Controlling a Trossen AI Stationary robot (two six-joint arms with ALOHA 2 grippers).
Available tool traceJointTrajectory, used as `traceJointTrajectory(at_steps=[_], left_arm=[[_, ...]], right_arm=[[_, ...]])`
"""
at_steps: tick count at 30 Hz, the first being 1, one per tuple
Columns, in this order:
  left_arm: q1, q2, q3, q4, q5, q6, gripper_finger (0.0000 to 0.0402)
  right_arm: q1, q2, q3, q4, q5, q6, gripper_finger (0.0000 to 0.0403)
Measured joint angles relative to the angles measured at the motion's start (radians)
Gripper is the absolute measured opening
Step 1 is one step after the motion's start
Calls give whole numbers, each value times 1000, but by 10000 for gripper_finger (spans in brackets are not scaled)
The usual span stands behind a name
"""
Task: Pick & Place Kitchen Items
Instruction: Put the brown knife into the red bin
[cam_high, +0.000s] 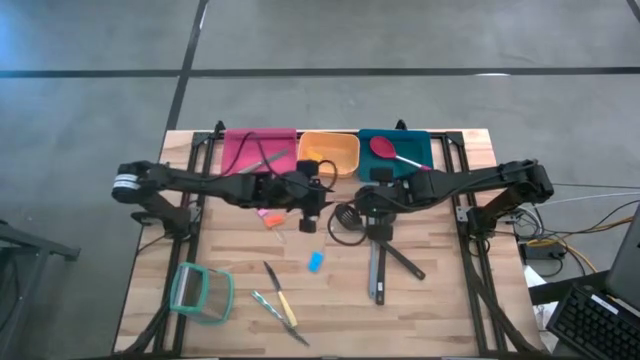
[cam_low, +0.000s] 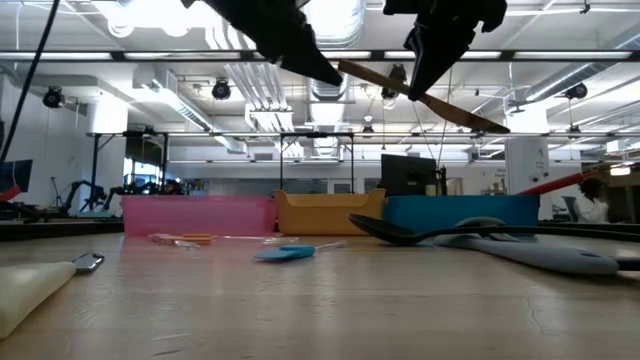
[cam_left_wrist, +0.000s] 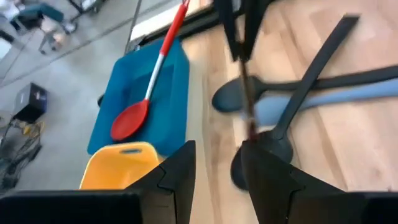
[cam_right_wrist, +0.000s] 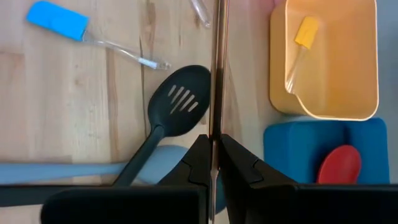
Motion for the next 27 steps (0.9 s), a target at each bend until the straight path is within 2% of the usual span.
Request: traceJointTrajectory(at_steps=[5,13,17,21,27], left_arm=[[-16,52,114,-104,-4,-1,133],[-40,117,199,-261,21,-26,133],[-49,118,204,-258,8,-18,133],[-51,114,209,-252,-65,15,133],[-50,114,220,-252,-68,18,133]], right_arm=[[1,4,-8,-1,-5,-4,10],[-17,3,-15,0,-3,-12,10],[-21,1,-15,7,-3,-12,10],[-21,4,-15,13,-17,-4,11],[-21,3,-18,11,-18,-1,11]])
